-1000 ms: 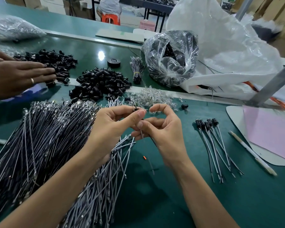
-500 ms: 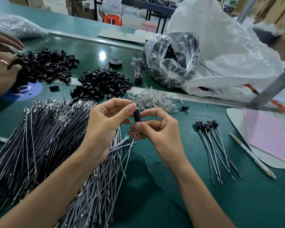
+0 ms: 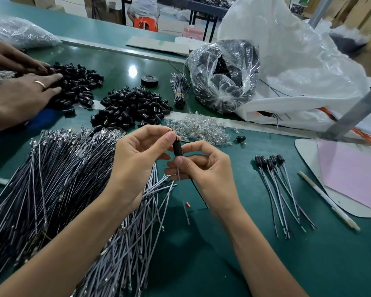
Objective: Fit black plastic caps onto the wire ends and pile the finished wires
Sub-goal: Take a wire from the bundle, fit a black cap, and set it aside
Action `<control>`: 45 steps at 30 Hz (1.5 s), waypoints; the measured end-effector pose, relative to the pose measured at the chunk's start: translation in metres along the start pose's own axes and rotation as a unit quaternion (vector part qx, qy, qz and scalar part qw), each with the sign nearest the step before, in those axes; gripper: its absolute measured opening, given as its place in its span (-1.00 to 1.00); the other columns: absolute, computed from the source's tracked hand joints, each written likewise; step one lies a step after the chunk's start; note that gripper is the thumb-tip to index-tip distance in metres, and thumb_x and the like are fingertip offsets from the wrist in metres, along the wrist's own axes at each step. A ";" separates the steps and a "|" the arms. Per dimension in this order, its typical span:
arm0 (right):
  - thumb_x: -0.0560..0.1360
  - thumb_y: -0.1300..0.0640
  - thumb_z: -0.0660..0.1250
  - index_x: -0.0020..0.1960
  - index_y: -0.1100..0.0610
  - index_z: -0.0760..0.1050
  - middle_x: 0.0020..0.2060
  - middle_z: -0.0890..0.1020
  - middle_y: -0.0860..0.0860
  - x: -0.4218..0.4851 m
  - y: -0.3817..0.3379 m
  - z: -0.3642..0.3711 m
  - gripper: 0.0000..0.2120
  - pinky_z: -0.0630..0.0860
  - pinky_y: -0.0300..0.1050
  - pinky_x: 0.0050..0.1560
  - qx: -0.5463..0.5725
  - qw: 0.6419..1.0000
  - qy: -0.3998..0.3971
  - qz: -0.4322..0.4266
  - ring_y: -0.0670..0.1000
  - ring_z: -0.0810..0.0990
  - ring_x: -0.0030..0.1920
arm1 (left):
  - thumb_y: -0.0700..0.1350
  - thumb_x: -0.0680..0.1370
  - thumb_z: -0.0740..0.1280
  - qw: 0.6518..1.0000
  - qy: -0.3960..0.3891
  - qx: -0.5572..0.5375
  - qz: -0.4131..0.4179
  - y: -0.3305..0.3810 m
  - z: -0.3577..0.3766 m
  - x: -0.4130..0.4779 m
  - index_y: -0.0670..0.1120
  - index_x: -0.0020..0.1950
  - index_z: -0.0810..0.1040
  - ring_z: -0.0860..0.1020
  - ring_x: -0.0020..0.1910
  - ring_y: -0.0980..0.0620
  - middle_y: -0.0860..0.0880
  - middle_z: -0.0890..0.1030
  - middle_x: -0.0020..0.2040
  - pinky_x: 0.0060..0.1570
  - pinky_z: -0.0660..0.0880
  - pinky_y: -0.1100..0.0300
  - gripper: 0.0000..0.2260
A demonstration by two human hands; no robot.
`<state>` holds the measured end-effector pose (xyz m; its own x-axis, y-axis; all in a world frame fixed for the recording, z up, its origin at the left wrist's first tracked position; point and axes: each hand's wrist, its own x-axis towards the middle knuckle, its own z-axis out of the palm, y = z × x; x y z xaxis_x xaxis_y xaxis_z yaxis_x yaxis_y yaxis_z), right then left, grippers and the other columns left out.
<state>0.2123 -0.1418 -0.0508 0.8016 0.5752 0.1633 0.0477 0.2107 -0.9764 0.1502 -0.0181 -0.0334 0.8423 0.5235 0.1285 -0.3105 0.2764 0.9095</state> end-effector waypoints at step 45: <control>0.53 0.32 0.37 -0.08 0.25 0.64 -0.31 0.69 0.09 -0.002 0.003 -0.001 -0.92 0.56 -0.19 -0.27 -0.080 0.996 -0.003 -0.027 0.00 0.64 -0.35 | -0.21 0.43 0.43 0.998 -0.035 -0.022 0.048 -0.010 -0.001 -0.002 -0.03 -0.25 0.55 0.64 -0.09 0.07 -0.08 0.70 -0.03 -0.14 0.53 0.27 -0.88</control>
<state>0.2109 -0.1430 -0.0540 0.7921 0.5707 0.2167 0.1856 0.1129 -0.9761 0.1512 -0.0208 -0.0437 0.8366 0.4914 0.2422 -0.4082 0.2641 0.8739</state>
